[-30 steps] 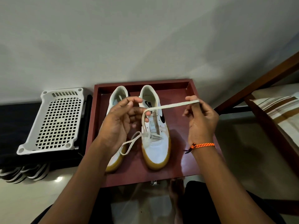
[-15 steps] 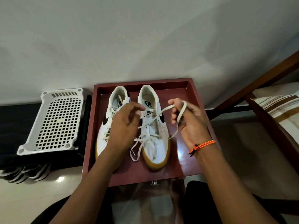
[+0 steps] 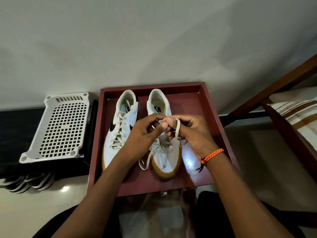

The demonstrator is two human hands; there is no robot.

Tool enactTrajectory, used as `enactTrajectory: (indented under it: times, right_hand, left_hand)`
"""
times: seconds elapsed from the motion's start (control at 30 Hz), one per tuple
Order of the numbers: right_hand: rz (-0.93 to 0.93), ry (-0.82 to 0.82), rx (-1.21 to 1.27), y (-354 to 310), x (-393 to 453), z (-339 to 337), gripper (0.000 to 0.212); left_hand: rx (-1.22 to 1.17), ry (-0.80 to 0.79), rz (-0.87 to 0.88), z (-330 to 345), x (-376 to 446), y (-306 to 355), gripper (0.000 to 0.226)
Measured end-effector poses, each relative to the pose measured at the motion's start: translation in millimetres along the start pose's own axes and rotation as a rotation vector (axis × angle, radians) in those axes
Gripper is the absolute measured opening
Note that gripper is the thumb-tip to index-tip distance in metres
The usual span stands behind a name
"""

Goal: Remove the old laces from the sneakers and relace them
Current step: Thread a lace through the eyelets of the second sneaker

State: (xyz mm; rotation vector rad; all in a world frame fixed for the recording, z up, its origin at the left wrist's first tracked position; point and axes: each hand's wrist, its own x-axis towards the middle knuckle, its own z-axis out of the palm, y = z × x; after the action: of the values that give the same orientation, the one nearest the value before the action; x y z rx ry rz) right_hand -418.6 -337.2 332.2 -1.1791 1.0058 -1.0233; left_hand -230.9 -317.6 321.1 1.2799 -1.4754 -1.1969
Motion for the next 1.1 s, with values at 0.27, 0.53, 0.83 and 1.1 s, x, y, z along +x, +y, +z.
enactTrajectory:
  times: [0.27, 0.53, 0.83, 1.1]
  right_hand:
    - [-0.047, 0.217, 0.118, -3, 4, -4, 0.015]
    - [0.005, 0.451, 0.292, 5, 10, -20, 0.012]
    - [0.127, -0.022, 0.055, 9, 1, -1, 0.018]
    - [0.046, 0.155, -0.059, 9, 3, -6, 0.008]
  left_hand:
    - [0.042, 0.089, -0.073, -10, -1, 9, 0.035]
    - [0.371, 0.420, -0.083, -29, 0, 1, 0.031]
    - [0.067, 0.082, 0.158, 15, -9, 12, 0.027]
    - [0.307, 0.219, -0.005, 8, -1, -6, 0.014]
